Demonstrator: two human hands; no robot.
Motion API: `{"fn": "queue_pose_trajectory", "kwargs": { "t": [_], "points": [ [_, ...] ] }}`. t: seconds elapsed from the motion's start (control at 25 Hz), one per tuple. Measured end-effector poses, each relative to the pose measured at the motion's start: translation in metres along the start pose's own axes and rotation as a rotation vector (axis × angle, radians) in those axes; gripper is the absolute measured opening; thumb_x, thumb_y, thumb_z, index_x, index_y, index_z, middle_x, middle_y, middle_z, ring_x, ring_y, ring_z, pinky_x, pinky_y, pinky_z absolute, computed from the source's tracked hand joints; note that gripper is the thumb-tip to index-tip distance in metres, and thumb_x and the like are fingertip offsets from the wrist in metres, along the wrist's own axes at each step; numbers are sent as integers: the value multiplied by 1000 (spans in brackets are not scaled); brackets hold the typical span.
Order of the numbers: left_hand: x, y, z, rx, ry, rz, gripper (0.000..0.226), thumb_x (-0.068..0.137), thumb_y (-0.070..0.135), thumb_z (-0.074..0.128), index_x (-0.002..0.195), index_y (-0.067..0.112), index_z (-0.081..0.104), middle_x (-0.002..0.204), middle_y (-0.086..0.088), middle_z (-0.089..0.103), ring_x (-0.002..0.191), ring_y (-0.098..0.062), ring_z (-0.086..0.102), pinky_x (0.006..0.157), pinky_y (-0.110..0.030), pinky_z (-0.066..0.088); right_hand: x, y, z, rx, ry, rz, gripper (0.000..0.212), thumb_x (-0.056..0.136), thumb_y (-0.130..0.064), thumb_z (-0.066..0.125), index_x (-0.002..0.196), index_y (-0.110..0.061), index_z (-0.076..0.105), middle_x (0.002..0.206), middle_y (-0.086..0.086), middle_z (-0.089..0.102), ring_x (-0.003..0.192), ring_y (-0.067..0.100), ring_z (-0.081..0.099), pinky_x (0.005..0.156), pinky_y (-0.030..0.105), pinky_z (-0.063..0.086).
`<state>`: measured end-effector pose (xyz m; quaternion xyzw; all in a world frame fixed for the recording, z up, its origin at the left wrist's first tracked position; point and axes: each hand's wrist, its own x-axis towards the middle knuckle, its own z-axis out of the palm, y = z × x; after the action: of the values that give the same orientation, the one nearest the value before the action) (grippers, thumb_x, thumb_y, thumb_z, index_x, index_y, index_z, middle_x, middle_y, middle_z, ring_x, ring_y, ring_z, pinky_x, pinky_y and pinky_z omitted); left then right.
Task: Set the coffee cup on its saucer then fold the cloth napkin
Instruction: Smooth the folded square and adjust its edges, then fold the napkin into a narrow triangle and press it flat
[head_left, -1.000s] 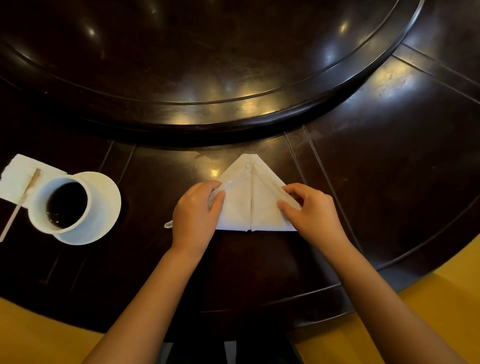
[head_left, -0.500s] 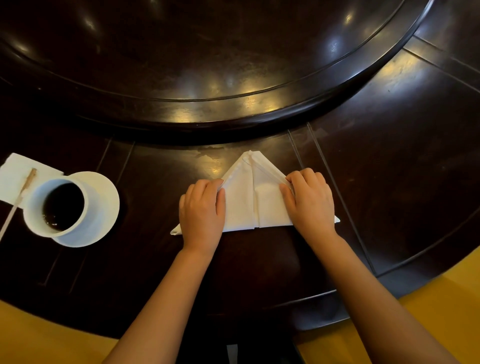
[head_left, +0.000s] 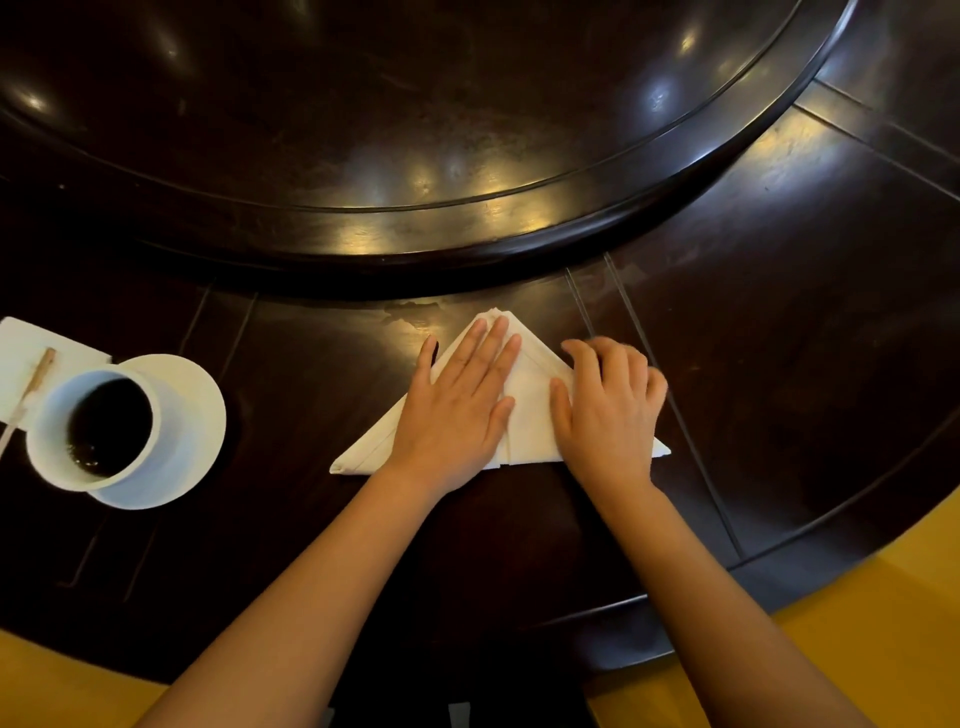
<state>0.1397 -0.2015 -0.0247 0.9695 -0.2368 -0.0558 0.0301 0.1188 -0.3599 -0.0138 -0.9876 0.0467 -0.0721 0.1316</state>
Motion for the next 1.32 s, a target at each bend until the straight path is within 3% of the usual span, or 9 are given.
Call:
{"fn": "queue_pose_trajectory", "kwargs": {
  "t": [0.08, 0.16, 0.36, 0.52, 0.6, 0.72, 0.84, 1.04, 1.32],
  "points": [
    [1, -1, 4, -2, 0, -13, 58, 95, 38, 9, 148, 17, 1, 157, -1, -3, 144, -15, -3, 113, -48, 9, -10, -11, 4, -59, -43, -84, 48, 92, -25, 41, 139, -15, 35, 147, 10, 37, 139, 28, 24, 110, 54, 14],
    [0, 0, 4, 22, 0, -15, 57, 95, 37, 9, 148, 17, 4, 156, 0, -2, 144, -15, -1, 112, -48, 13, -23, -18, 12, -60, -158, -140, 55, 95, -30, 30, 146, -14, 19, 155, 6, 17, 143, 21, 6, 113, 55, 6],
    [3, 0, 4, -11, -25, -24, 58, 94, 37, 9, 149, 17, 5, 158, 1, 2, 144, -14, 0, 113, -47, 11, -40, 15, 9, -133, -260, -80, 60, 95, -41, 22, 147, -15, 9, 154, 1, 4, 143, 17, 1, 113, 50, 2],
    [2, 0, 5, -11, -38, -43, 58, 94, 39, 3, 148, 21, -3, 158, 2, -5, 143, -13, -7, 113, -47, 7, -58, 48, -10, -138, -257, 231, 65, 92, -51, 12, 145, -16, -1, 156, 2, 2, 142, 13, -7, 114, 55, -2],
    [3, 1, 3, -18, -34, -34, 58, 94, 39, 3, 148, 21, -5, 158, 1, -5, 143, -13, -8, 114, -46, 4, -54, 43, -16, -119, -220, 289, 64, 91, -51, 15, 145, -19, -1, 156, 1, 0, 141, 13, -10, 112, 59, -4],
    [0, 2, -4, -161, 66, -138, 58, 94, 37, 12, 148, 19, 2, 158, 0, 3, 143, -12, -1, 113, -42, -4, -35, 3, -10, -83, -145, 9, 60, 93, -42, 26, 146, -24, 5, 154, 1, 1, 143, 17, -4, 110, 58, -5],
    [-15, -8, -8, -170, 173, -297, 59, 94, 34, 19, 148, 17, 4, 155, 0, 2, 143, -14, 2, 113, -48, 1, -20, -33, 9, -69, -232, -217, 56, 95, -42, 25, 147, -27, 7, 155, 2, 0, 143, 20, -5, 111, 59, -2],
    [-55, -29, 5, -53, 6, -87, 58, 93, 38, 21, 147, 17, 11, 154, -2, 7, 141, -15, 6, 111, -51, 23, -15, -30, 24, -113, -340, -325, 58, 95, -46, 21, 147, -27, 6, 157, 4, 2, 143, 20, -6, 112, 57, 1],
    [-109, -15, 13, -116, -25, -283, 66, 92, 43, 24, 147, 8, 10, 153, -9, 12, 141, -22, 14, 110, -45, 17, 1, -20, 21, -122, -396, -570, 57, 96, -48, 18, 147, -31, -1, 158, 2, -1, 143, 19, -10, 114, 57, 1]
  ]
}}
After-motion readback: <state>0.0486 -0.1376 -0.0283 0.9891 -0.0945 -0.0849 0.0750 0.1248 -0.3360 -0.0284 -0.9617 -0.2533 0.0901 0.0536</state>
